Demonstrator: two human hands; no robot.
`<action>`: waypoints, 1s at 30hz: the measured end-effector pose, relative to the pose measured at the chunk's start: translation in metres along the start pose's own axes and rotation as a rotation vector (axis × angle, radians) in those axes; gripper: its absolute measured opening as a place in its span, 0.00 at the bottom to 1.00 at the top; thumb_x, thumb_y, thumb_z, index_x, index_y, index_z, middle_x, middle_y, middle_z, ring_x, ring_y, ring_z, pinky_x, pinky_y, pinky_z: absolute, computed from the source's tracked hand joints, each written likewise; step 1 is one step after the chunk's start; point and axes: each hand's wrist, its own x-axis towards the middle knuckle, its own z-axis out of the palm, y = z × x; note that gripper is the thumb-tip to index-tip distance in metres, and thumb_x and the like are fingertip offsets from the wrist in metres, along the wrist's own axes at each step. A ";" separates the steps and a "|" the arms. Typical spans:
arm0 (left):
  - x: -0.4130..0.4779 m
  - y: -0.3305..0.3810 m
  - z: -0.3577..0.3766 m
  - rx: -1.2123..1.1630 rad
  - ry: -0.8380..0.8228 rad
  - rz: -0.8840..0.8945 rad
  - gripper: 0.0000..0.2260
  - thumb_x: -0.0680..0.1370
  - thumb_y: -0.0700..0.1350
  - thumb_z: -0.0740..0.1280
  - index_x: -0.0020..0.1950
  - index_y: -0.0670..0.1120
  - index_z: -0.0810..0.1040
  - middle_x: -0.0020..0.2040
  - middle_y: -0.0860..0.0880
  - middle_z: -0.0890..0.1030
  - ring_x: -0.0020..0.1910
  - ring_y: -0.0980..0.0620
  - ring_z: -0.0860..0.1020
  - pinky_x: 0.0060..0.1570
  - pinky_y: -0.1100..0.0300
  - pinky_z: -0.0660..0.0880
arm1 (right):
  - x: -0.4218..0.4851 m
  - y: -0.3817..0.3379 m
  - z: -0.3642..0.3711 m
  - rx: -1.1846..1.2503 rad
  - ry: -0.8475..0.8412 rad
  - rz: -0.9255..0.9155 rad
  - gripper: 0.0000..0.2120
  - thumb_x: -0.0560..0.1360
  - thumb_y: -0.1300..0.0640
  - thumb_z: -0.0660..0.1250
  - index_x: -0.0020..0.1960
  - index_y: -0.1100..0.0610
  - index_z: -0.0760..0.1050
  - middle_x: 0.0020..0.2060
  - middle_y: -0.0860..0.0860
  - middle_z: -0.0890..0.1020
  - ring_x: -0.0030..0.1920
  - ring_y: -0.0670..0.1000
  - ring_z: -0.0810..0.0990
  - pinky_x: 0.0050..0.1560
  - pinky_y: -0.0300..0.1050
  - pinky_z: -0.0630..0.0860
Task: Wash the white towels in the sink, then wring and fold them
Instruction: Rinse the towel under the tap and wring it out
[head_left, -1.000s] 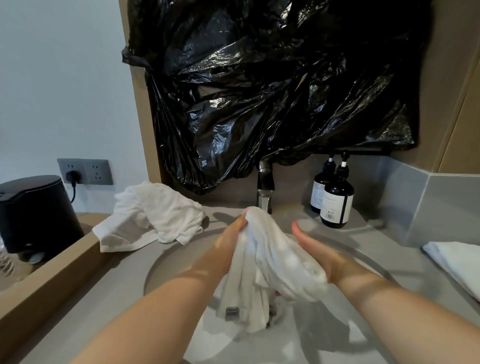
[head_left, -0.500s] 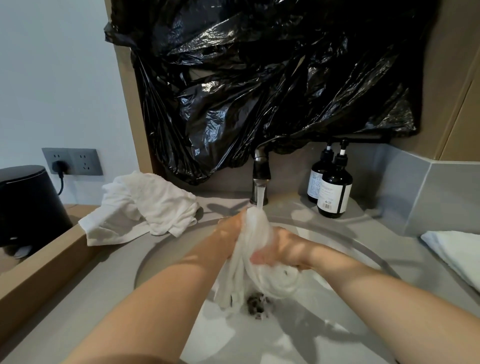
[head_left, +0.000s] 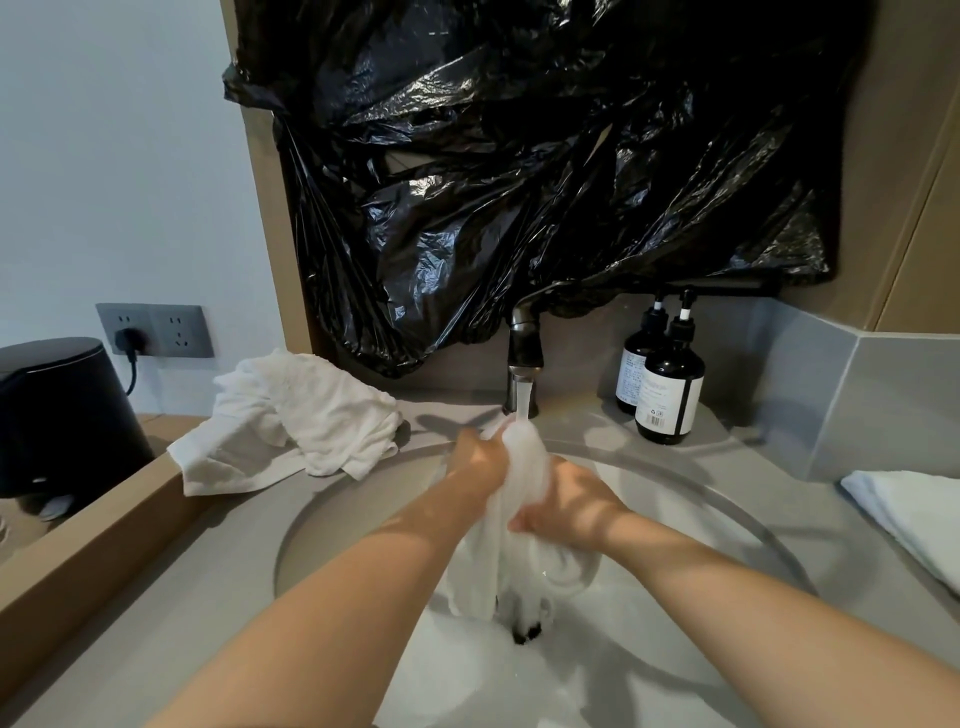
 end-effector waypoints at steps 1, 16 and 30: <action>0.001 0.000 -0.002 -0.049 -0.021 -0.003 0.30 0.71 0.69 0.62 0.62 0.49 0.77 0.55 0.40 0.82 0.52 0.42 0.81 0.58 0.45 0.77 | 0.000 0.002 -0.003 0.040 -0.014 -0.007 0.19 0.65 0.47 0.77 0.51 0.46 0.72 0.44 0.44 0.79 0.47 0.48 0.78 0.46 0.41 0.73; -0.016 0.000 -0.019 -0.435 -0.237 0.105 0.21 0.73 0.39 0.74 0.64 0.44 0.73 0.55 0.40 0.81 0.51 0.42 0.82 0.46 0.48 0.80 | 0.013 0.032 -0.023 0.682 -0.245 0.090 0.25 0.74 0.36 0.64 0.58 0.55 0.77 0.47 0.49 0.84 0.47 0.51 0.83 0.52 0.48 0.78; -0.032 0.022 -0.034 -0.751 -0.275 0.003 0.10 0.76 0.45 0.66 0.51 0.41 0.82 0.47 0.42 0.85 0.49 0.44 0.82 0.53 0.51 0.77 | -0.016 0.027 -0.019 1.251 -0.785 0.067 0.24 0.57 0.48 0.82 0.46 0.62 0.84 0.45 0.59 0.84 0.44 0.58 0.85 0.44 0.53 0.81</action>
